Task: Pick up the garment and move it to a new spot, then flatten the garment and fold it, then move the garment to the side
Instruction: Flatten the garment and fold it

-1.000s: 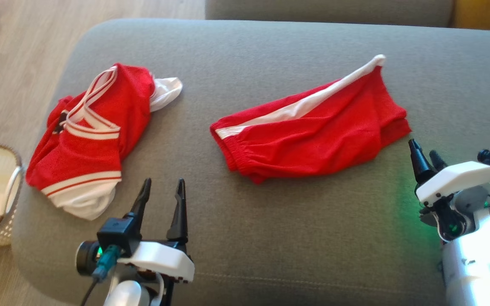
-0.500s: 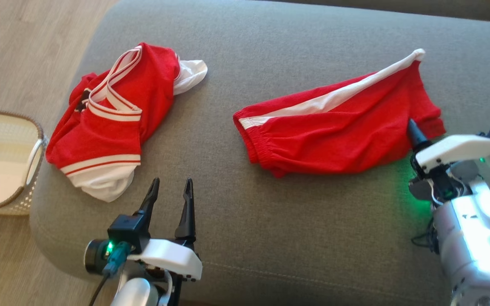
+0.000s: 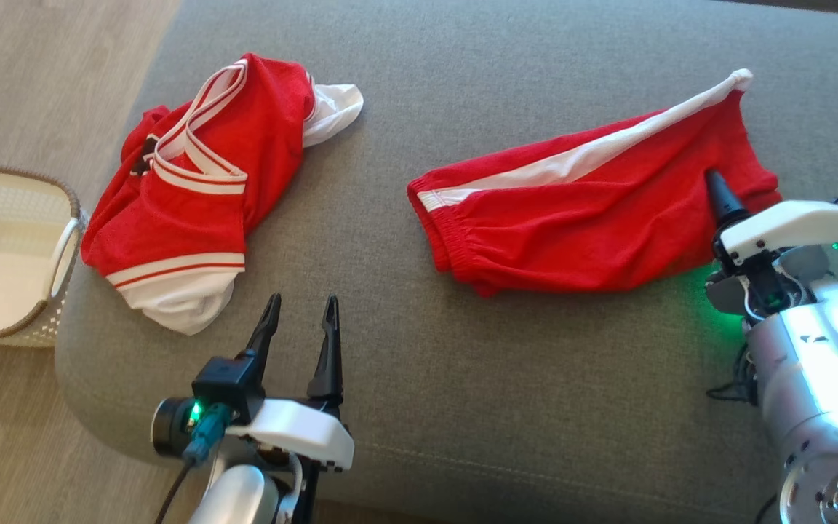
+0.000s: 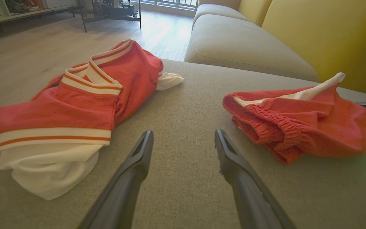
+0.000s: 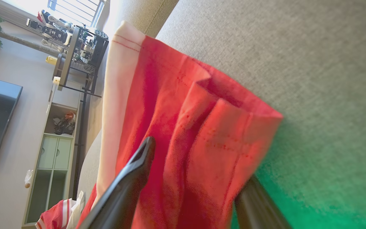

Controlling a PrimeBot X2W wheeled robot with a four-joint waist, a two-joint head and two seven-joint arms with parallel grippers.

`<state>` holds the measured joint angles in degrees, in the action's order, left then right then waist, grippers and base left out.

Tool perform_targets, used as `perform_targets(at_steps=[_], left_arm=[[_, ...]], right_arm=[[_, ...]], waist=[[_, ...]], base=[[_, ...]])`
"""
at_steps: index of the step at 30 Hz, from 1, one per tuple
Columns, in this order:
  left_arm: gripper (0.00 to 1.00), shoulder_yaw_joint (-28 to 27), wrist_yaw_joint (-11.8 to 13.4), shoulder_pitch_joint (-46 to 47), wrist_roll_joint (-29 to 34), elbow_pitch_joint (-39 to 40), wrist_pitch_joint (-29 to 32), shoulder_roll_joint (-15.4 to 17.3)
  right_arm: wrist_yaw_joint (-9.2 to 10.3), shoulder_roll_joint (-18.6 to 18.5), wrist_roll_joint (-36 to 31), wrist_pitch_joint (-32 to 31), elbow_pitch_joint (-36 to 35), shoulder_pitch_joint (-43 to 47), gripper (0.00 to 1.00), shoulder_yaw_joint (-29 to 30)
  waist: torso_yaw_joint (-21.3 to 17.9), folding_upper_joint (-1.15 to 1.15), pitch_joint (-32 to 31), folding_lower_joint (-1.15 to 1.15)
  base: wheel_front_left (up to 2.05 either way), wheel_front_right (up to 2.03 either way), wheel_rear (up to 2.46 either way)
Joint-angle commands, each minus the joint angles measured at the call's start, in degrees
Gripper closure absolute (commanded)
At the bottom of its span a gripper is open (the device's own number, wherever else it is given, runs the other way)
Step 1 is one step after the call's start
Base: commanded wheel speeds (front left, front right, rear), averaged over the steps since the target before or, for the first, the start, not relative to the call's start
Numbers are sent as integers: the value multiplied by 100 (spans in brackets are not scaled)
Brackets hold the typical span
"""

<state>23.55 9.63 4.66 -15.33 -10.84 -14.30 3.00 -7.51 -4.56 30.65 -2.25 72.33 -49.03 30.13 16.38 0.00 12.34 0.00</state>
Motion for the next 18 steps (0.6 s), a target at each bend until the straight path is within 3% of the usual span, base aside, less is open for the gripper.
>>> perform_targets(at_steps=[1, 5, 6, 7, 8, 18], left_arm=[[0, -133, 49, 269, -67, 194, -70, -12], [0, -106, 65, 293, -95, 175, -70, -12], [0, -104, 67, 293, -98, 169, -70, -12], [0, -106, 69, 290, -98, 160, -70, -12], [0, -113, 71, 288, -98, 150, -70, -12], [0, -229, 44, 236, -59, 93, -70, -13]], right_arm=[[2, 33, -64, 40, 21, -126, 0, -65], [2, 1, -158, 100, 79, -206, 0, -29], [2, 3, -173, 111, 89, -217, 57, -19], [2, 5, -199, 137, 96, -225, 91, -22], [2, 7, -235, 163, 103, -226, 100, -35], [2, -88, -425, 540, 134, -64, 100, -12]], waist=[[20, 0, 44, 0], [35, 0, 78, 0], [33, 0, 75, 0], [28, 0, 66, 0], [19, 0, 57, 0], [-132, 0, -175, 0]], base=[[0, 0, 0], [0, 0, 0], [0, 0, 0], [0, 0, 0], [0, 0, 0], [0, 0, 0]])
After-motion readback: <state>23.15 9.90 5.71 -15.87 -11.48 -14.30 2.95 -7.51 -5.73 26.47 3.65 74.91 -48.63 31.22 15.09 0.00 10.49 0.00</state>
